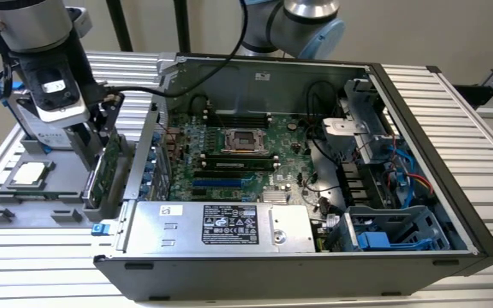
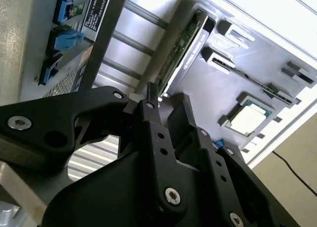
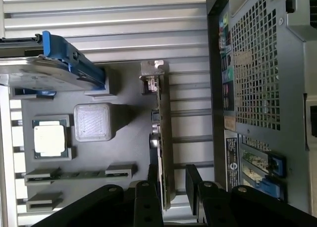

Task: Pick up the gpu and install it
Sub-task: 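Pick up the gpu and move the gpu toward the slot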

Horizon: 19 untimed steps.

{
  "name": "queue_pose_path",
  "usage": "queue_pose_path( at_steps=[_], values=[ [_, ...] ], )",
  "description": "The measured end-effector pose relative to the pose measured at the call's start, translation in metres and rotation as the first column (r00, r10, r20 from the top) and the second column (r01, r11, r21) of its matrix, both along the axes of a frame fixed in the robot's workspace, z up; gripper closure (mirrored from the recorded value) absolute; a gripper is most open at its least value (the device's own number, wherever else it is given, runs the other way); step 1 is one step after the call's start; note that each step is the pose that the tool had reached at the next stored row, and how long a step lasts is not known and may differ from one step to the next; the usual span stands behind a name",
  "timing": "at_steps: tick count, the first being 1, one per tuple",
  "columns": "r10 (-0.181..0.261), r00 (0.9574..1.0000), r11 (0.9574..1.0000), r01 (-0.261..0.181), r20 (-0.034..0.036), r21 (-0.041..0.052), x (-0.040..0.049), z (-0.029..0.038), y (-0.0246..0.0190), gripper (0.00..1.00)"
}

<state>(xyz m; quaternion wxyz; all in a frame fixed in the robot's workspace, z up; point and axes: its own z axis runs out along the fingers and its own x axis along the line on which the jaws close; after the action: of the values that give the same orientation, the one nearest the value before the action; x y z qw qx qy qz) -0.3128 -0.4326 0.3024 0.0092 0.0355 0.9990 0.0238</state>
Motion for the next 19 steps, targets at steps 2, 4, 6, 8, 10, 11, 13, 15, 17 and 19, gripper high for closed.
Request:
queue_pose_path(
  at_steps=[2, 4, 6, 8, 10, 11, 13, 15, 17, 19],
  values=[
    [0.0, 1.0, 1.0, 0.0, -0.0001, -0.0001, -0.0001, -0.0016, 0.0, 1.0],
    [0.0, 1.0, 1.0, 0.0, -0.0003, -0.0002, -0.001, -0.0032, 0.0, 1.0],
    [0.0, 1.0, 1.0, 0.0, -0.0002, -0.0002, -0.0022, -0.0046, 0.0, 1.0],
    [0.0, 1.0, 1.0, 0.0, 0.0001, 0.0, -0.0031, -0.0066, 0.0001, 1.0],
    [0.0, 1.0, 1.0, 0.0, -0.0002, -0.0002, -0.0036, -0.0086, 0.0, 1.0],
    [0.0, 1.0, 1.0, 0.0, -0.0001, -0.0003, -0.0039, -0.0098, 0.0, 1.0],
    [0.0, 1.0, 1.0, 0.0, -0.0001, -0.0005, -0.0045, -0.0119, 0.0, 1.0],
    [0.0, 1.0, 1.0, 0.0, 0.0, -0.0004, -0.0054, -0.014, 0.0001, 1.0],
    [0.0, 1.0, 1.0, 0.0, 0.0, -0.0005, -0.0065, -0.0162, 0.0, 1.0],
    [0.0, 1.0, 1.0, 0.0, -0.0001, -0.0005, -0.007, -0.0186, 0.0, 1.0]
  ],
)
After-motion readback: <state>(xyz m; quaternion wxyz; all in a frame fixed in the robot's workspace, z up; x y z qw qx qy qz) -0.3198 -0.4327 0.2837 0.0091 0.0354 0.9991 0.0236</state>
